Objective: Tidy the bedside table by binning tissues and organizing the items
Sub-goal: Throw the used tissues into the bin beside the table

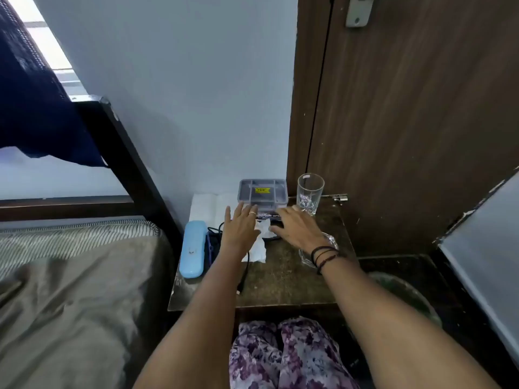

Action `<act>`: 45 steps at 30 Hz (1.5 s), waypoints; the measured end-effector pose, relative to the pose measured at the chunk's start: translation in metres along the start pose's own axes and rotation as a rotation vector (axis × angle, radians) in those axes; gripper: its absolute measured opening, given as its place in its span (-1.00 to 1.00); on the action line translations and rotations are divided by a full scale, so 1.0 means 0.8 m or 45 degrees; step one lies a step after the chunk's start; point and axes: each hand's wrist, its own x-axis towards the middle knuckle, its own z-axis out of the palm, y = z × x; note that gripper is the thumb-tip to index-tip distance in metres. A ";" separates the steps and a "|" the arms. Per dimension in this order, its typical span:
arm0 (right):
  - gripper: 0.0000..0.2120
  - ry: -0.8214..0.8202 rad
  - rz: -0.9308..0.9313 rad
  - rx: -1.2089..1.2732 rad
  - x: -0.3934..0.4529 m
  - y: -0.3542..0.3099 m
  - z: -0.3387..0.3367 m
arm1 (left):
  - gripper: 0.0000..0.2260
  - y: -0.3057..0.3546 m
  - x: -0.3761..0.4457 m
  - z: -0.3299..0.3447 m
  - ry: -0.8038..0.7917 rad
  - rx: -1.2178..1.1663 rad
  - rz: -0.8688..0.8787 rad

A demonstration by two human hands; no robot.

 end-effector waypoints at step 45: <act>-0.79 0.882 1.011 1.140 -0.212 0.241 0.053 | -0.88 0.342 -0.045 0.101 -0.062 -1.352 -0.155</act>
